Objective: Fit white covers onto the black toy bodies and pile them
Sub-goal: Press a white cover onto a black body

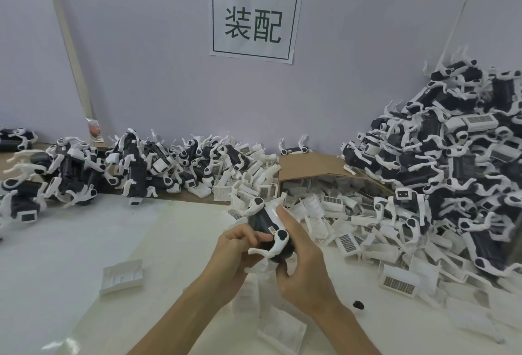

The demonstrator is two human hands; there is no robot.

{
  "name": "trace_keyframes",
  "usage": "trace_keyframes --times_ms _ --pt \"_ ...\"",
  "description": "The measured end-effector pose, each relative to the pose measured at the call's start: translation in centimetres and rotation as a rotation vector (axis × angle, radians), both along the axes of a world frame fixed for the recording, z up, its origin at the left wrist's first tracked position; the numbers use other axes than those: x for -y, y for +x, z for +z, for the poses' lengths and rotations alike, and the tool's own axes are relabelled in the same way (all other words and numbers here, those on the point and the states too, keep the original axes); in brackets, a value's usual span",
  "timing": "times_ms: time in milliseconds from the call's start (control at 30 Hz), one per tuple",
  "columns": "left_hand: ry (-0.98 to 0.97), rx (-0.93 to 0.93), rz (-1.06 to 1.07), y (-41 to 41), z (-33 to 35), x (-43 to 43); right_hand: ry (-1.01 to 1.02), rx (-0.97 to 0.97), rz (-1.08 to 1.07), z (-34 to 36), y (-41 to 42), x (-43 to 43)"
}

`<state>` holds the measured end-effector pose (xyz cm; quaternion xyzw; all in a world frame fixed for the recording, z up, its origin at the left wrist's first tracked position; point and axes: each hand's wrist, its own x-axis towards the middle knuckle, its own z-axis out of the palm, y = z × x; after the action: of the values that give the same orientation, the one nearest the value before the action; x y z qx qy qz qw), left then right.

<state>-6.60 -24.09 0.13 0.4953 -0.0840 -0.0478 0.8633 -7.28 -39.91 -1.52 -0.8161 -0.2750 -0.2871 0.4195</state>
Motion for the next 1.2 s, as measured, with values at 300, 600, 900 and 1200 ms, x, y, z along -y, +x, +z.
trace_keyframes --times_ms 300,600,900,1200 --pt "-0.001 -0.014 -0.042 0.0 -0.2 0.2 -0.032 0.098 0.036 0.1 -0.5 -0.8" --pt "0.257 -0.036 -0.06 -0.3 -0.4 0.7 -0.039 0.379 -0.118 0.2 0.3 0.1" --pt "0.145 -0.011 -0.167 -1.1 0.5 1.1 -0.11 0.409 -0.116 0.2 0.2 -0.2" --pt "0.085 -0.021 -0.152 -1.3 0.4 1.3 -0.054 0.337 -0.082 0.5 0.0 -0.6"
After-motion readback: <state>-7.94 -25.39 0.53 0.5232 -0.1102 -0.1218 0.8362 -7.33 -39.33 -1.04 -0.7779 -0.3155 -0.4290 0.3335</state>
